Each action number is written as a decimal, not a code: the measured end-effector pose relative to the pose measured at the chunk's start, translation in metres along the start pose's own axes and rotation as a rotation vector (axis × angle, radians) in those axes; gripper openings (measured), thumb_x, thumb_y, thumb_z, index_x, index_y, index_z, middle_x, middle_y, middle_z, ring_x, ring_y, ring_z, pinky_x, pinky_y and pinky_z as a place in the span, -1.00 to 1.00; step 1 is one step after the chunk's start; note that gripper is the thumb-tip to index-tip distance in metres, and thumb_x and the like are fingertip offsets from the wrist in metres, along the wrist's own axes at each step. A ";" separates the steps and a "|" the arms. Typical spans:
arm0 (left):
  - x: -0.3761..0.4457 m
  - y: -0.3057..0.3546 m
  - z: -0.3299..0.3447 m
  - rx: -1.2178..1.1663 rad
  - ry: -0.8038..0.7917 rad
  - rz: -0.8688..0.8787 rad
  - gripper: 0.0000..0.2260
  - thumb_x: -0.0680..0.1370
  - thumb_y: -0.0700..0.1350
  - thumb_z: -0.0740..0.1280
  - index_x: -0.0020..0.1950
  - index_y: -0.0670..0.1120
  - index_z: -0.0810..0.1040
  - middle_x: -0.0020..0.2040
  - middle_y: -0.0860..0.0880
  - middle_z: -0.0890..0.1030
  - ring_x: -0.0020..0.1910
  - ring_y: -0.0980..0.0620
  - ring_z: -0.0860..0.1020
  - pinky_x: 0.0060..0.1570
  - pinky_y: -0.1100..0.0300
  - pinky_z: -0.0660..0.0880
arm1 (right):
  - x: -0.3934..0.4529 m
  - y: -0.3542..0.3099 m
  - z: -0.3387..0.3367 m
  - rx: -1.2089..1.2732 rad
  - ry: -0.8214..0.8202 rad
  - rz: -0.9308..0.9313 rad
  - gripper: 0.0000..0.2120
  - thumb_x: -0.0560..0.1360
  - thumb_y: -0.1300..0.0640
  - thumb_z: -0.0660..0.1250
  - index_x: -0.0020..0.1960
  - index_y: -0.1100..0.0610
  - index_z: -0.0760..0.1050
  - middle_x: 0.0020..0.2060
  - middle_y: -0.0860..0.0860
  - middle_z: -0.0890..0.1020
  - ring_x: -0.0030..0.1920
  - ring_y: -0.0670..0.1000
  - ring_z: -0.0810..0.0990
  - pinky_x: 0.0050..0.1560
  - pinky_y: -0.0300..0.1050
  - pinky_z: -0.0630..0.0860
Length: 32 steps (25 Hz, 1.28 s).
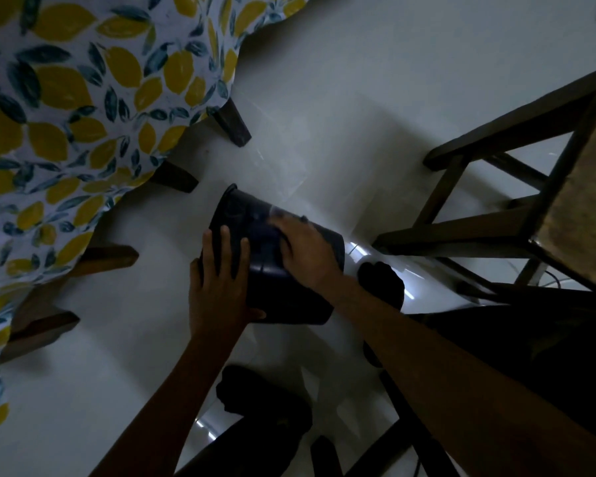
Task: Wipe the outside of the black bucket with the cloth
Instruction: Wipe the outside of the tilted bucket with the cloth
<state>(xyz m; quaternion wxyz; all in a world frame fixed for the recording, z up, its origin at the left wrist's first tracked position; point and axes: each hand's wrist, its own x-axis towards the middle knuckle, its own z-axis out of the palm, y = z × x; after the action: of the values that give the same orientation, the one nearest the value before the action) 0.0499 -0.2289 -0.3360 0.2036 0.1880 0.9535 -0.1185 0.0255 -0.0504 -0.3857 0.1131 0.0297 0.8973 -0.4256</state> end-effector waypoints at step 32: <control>-0.016 0.018 -0.013 -0.463 0.025 -0.221 0.37 0.04 0.36 0.58 0.63 -0.01 -0.12 0.58 -0.27 0.06 0.52 -0.32 0.17 0.34 -0.25 0.35 | -0.016 -0.019 0.014 0.107 -0.131 -0.072 -0.45 0.55 0.35 0.23 0.52 0.20 0.24 0.50 0.18 0.30 0.50 0.21 0.27 0.49 -0.01 0.13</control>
<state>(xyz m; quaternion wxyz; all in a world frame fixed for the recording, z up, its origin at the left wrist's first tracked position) 0.0660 -0.2130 -0.3202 0.2151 0.0326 0.9724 0.0839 0.0407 -0.0729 -0.3760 0.1546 -0.0243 0.8643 -0.4779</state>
